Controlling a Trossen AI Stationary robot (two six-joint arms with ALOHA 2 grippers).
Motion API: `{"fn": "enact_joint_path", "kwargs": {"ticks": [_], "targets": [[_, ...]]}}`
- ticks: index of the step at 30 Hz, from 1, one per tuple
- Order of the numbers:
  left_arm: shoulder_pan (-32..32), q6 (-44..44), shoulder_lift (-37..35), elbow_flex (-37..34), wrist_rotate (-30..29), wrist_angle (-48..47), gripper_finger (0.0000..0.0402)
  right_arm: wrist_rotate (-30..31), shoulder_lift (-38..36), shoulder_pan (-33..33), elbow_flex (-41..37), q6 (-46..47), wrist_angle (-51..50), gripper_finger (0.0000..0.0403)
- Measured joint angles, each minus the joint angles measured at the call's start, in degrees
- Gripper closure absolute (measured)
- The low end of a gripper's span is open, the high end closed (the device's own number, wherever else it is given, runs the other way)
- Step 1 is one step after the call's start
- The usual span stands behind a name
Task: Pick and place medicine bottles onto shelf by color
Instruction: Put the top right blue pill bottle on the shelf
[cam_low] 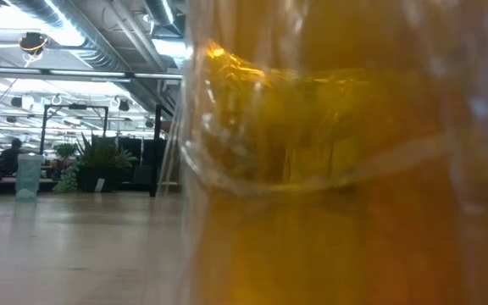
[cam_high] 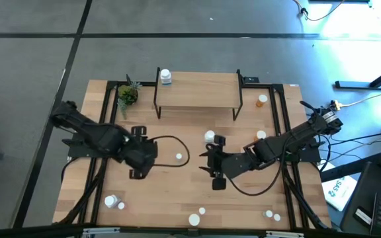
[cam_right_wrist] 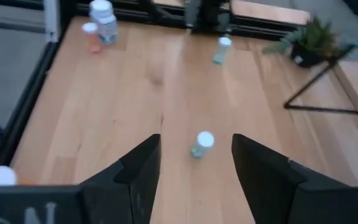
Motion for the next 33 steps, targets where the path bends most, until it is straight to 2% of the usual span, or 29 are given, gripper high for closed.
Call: {"fn": "enact_joint_path", "kwargs": {"ticks": [6,16,27,33], "targets": [[-5.56,-5.88,-1.92,0.0,-3.46,-0.01,0.0195,-5.57,1.93,-2.62,0.0,-4.94,0.7,0.0203],[-11.55,-11.06,-2.14,0.0,-6.42,-0.29,0.0195,-11.17,7.23,-9.35,0.0,-12.28,3.7,0.0203],[-14.14,-12.75,-2.09,0.0,-7.14,-0.29,0.0195,-16.23,14.42,-12.7,0.02,-15.45,10.71,0.0203],[-14.21,-12.75,-2.09,0.0,-7.18,-0.29,0.0195,-16.64,19.03,-13.67,0.04,-17.18,15.36,0.0203]]}}
